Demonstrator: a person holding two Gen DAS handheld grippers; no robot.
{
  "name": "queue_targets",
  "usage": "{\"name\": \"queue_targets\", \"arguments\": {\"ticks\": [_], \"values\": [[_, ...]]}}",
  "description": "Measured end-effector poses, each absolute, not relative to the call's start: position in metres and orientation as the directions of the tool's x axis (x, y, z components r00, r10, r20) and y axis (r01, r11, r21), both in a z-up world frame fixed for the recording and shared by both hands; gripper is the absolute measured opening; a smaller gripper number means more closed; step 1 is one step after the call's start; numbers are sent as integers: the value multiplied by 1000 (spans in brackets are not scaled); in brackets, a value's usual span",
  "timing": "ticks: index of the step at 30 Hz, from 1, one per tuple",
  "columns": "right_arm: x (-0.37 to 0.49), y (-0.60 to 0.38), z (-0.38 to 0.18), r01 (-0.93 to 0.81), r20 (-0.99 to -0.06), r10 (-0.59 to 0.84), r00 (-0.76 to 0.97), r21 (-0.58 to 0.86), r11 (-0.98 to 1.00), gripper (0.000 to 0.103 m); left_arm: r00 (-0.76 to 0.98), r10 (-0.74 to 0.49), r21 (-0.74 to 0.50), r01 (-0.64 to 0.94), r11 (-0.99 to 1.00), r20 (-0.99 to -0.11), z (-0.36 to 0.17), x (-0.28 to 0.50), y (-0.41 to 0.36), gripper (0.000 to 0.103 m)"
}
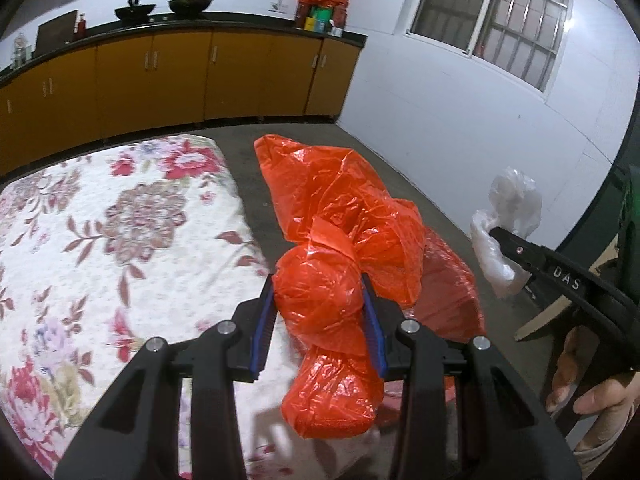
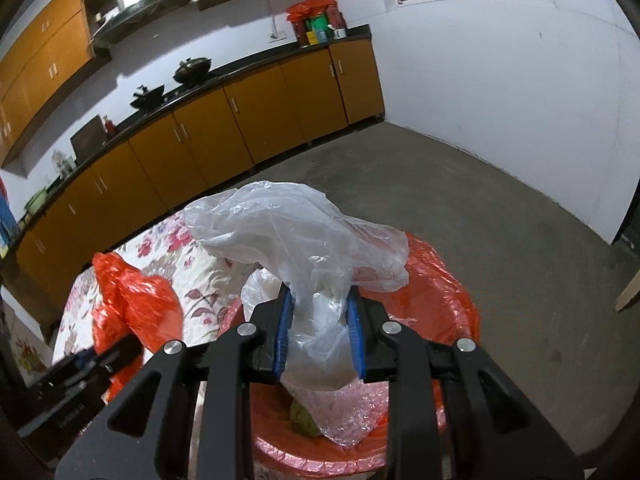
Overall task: Collect trash
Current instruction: 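Carry the red bag and clear plastic over the wastebasket with both grippers, then open both grippers to drop the red bag and clear plastic into the wastebasket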
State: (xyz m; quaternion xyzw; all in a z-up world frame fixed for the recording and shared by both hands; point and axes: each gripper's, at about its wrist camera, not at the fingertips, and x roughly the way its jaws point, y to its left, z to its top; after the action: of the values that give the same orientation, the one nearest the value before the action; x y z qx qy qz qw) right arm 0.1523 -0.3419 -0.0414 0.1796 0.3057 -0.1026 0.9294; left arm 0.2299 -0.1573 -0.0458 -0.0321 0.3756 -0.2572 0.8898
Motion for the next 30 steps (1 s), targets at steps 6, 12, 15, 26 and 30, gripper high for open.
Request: {"name": "queue_targets", "arguments": {"ticks": [6, 12, 15, 26, 30], "values": [[153, -362, -38, 335, -585, -93, 806, 322, 885, 29, 547, -516, -262, 477, 839, -659, -50, 234, -187, 40], [155, -375, -36, 339, -566, -82, 820, 365, 867, 52, 517, -532, -254, 514, 820, -671, -60, 237, -211, 55], [150, -378, -37, 338, -560, -86, 824, 364, 868, 57, 514, -526, -254, 507, 823, -677, -65, 237, -211, 63], [160, -379, -52, 361, -633, -82, 770, 327, 873, 66, 555, -476, -258, 427, 867, -682, -64, 233, -180, 72], [162, -366, -49, 333, -630, -67, 774, 315, 889, 66, 592, -462, -239, 417, 877, -661, -53, 228, -166, 72]]}}
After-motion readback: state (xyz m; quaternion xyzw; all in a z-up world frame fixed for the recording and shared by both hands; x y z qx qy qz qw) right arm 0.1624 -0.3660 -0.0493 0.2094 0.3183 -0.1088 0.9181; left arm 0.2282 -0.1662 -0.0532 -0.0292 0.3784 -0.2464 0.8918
